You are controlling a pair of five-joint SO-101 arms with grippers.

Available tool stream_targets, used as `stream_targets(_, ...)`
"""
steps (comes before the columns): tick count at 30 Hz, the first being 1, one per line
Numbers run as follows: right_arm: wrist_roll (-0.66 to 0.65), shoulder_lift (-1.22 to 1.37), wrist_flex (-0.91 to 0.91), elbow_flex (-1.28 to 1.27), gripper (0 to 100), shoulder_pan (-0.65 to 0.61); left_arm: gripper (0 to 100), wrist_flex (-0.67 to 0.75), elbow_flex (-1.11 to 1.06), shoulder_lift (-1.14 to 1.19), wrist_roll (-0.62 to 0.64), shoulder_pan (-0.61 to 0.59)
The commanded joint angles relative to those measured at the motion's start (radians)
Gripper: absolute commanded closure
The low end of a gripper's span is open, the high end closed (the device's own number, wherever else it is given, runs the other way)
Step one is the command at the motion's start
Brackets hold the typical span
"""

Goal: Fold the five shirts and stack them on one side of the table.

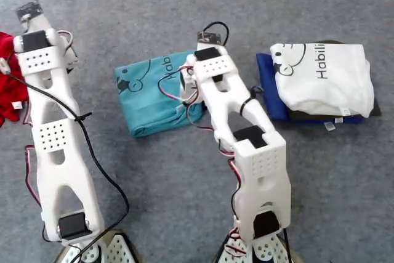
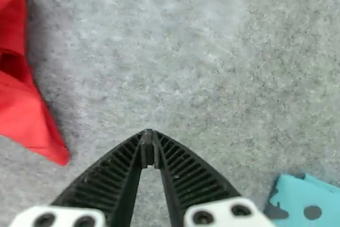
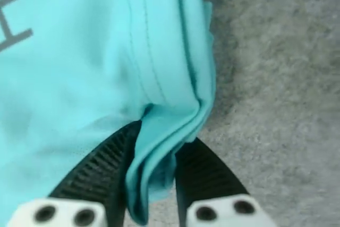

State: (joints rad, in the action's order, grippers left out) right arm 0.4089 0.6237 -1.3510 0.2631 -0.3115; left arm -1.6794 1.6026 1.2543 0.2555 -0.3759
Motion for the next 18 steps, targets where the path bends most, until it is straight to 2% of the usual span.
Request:
stream_targets(1,-0.103,-0.064,-0.054,0.122,98.5,0.071,97,0.008,0.047,-0.006,0.011,0.001)
stream_targets(8,-0.333,-0.07,-0.141,0.375,98.5,0.201,97,0.009,0.048,0.012,0.006,0.015)
stream_targets(14,-0.542,-0.07,-0.14,0.519,98.5,0.269,97,0.011,0.048,0.014,0.006,0.016)
stream_targets(18,-0.632,-0.07,-0.14,0.576,98.5,0.318,97,0.011,0.048,0.015,0.006,0.016)
